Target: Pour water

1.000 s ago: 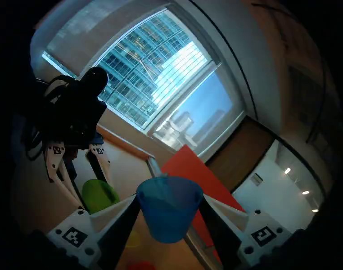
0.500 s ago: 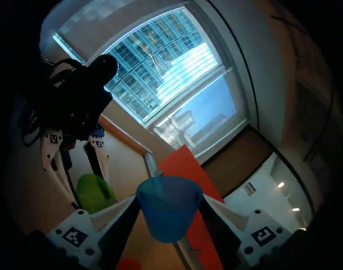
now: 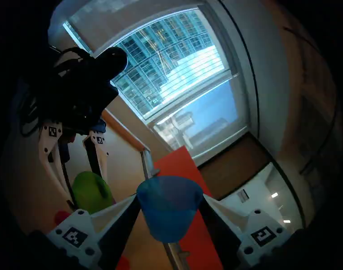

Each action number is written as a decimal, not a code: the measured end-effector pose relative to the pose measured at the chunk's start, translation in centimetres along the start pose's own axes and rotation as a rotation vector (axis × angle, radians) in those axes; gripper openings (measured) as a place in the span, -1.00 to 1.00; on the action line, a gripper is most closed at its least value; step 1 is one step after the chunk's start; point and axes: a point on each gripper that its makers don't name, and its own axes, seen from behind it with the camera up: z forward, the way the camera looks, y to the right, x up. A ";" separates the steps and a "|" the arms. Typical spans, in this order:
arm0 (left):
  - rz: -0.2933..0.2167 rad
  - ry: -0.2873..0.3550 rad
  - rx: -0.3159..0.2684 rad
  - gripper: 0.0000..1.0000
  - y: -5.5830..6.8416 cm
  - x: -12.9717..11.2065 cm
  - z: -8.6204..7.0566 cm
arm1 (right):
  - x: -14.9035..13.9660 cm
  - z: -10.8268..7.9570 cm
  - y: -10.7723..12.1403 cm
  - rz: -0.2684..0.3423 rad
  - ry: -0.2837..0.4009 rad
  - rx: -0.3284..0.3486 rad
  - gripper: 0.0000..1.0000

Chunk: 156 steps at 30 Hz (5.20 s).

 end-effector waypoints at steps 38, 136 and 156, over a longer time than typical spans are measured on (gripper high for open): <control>-0.005 0.009 -0.007 0.74 0.0 0.2 0.1 | 0.8 0.7 1.6 -0.184 0.003 -0.035 0.80; 0.005 0.010 -0.002 0.74 -0.4 0.3 0.1 | 3.1 1.0 3.0 -0.597 -0.024 -0.105 0.80; 0.002 0.014 0.006 0.74 -0.7 0.3 0.2 | 3.0 1.3 2.9 -0.580 -0.018 -0.100 0.80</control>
